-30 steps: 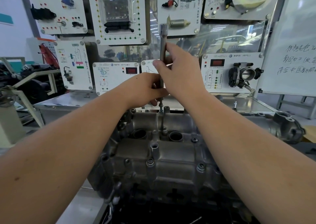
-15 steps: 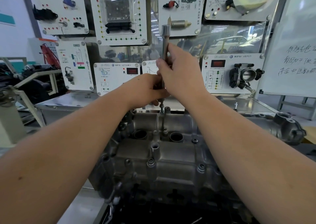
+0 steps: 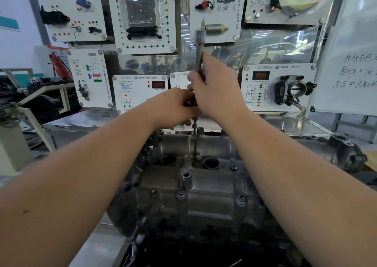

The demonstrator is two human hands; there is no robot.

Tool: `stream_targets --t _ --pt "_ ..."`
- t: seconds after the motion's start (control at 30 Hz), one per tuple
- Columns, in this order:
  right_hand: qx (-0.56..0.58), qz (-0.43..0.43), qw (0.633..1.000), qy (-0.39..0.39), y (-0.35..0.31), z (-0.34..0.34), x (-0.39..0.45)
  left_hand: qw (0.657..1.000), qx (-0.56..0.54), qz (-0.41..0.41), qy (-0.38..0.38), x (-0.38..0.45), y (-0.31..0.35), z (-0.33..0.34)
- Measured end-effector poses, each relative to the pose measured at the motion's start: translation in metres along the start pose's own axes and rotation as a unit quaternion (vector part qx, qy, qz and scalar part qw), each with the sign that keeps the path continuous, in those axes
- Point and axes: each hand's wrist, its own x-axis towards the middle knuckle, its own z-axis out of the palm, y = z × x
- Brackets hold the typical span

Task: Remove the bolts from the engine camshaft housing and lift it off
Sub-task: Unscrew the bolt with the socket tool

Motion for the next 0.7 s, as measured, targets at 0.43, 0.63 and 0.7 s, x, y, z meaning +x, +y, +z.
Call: stream_targets --t 0.43,0.63,0.7 --pt "0.017 0.0 1.0 -0.016 -0.001 0.0005 -0.0008 1.0 0.024 -0.007 -0.002 -0.0005 0.0013 -0.0004" --pt "0.011 0.003 1.0 -0.022 0.0004 0.0005 -0.005 1.0 0.017 -0.011 -0.007 -0.0053 0.0064 -0.0018" --pt "0.011 -0.009 1.0 -0.013 0.0006 0.0002 -0.0046 1.0 0.023 -0.011 -0.006 -0.0035 0.0049 -0.0009"
